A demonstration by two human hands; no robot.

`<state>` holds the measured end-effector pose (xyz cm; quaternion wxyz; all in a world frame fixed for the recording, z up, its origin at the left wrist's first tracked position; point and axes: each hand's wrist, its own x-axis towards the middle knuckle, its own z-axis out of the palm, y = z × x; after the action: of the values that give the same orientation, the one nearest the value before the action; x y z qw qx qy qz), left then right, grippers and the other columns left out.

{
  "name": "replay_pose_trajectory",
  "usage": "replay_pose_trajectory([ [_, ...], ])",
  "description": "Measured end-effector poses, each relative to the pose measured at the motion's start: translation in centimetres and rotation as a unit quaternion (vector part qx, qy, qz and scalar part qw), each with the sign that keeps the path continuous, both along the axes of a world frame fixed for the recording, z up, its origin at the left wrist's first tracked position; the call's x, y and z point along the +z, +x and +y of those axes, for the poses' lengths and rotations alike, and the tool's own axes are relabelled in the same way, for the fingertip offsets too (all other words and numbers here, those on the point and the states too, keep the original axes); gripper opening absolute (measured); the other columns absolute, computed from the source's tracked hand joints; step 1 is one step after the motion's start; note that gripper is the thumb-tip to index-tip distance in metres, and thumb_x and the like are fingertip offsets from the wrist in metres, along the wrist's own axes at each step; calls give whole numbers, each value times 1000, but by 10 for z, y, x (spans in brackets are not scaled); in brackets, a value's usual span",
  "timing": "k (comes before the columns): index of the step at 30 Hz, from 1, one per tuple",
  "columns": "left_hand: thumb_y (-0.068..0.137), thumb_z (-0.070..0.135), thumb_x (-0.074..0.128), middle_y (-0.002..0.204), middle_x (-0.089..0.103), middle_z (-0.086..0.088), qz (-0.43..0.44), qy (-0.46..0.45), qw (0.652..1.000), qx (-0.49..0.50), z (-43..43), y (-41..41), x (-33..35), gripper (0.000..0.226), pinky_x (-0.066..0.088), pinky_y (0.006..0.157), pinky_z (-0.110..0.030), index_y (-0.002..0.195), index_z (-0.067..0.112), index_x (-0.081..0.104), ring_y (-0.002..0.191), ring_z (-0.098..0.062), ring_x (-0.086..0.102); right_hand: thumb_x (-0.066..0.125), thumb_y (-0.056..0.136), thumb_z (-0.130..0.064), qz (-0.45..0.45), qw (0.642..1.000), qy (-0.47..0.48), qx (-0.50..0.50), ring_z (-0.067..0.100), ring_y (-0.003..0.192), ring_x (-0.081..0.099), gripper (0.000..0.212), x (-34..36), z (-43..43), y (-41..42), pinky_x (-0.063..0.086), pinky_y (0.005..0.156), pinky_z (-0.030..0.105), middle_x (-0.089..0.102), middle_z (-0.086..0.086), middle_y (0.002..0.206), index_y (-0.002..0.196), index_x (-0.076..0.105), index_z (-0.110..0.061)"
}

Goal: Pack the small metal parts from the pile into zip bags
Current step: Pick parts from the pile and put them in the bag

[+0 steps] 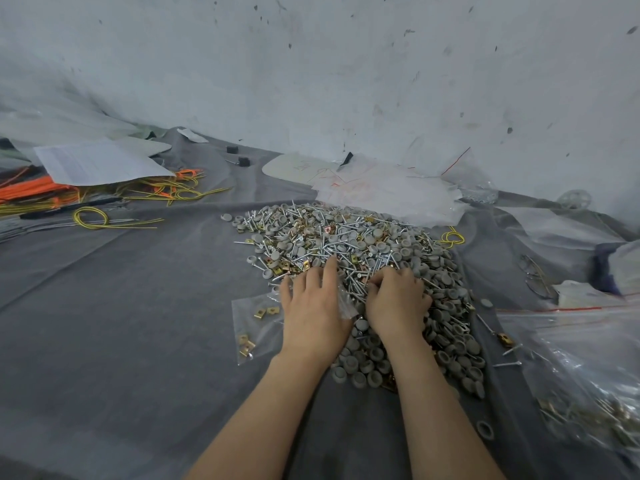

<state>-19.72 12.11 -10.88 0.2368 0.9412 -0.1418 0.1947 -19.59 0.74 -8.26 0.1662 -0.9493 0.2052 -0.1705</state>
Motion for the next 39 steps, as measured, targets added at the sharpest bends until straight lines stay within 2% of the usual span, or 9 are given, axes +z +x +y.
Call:
replay_pose_trajectory([
  [5,82,34,64,138,42,-1,-4,-36,999,-8,5,2,0,84,20,113,-39,150,18,16,129,-22,38,53,95,-15,-201,964,171,36,19,90,54,7,7,-9,-3,41,77,29,56,1,94,98,57,-11],
  [9,78,33,66,137,43,-2,3,-51,999,-10,8,4,1,87,23,108,-37,150,18,17,127,-24,40,58,93,-14,-252,920,292,68,9,83,55,4,9,-10,-5,38,69,12,59,-8,86,97,58,-12],
  [15,82,32,63,138,41,-1,-4,-66,998,-6,10,4,0,83,21,105,-34,150,18,16,127,-22,38,65,88,-19,-148,916,310,205,1,78,64,7,16,6,-10,45,67,7,67,-9,84,87,63,-25],
  [19,84,29,60,135,43,-2,-7,-81,997,2,13,4,1,79,21,102,-33,150,17,18,125,-21,39,58,93,-14,-59,909,273,308,-14,84,60,19,19,15,-14,41,70,-2,66,-22,91,105,68,-24],
  [23,83,30,64,137,40,0,11,-80,997,12,15,5,3,85,21,105,-36,150,20,13,127,-21,36,55,93,-14,-159,935,283,142,12,88,66,18,24,-6,-15,51,80,20,69,-7,100,107,66,-19],
  [26,83,30,65,139,38,1,17,-80,997,11,15,5,4,87,19,108,-36,150,21,11,128,-21,34,58,92,-13,-158,962,219,45,14,88,61,16,22,-28,-16,46,79,25,69,2,101,105,68,-12],
  [29,82,30,66,139,38,0,17,-81,997,12,16,5,4,88,20,109,-38,150,21,12,129,-21,34,63,89,-21,-51,987,142,56,16,87,61,17,18,-33,-17,50,79,30,69,1,101,103,71,-16],
  [33,80,30,68,137,39,-1,14,-81,996,20,17,6,4,88,21,108,-38,150,20,15,129,-22,34,62,90,-26,80,990,93,73,29,112,55,20,14,-25,-13,46,96,44,61,5,119,109,68,-26],
  [39,82,28,68,140,40,-2,16,-104,993,45,23,7,5,87,21,109,-40,150,20,16,131,-24,35,56,93,-26,13,999,43,6,30,111,51,16,10,-15,-14,44,95,45,56,6,117,108,61,-25],
])
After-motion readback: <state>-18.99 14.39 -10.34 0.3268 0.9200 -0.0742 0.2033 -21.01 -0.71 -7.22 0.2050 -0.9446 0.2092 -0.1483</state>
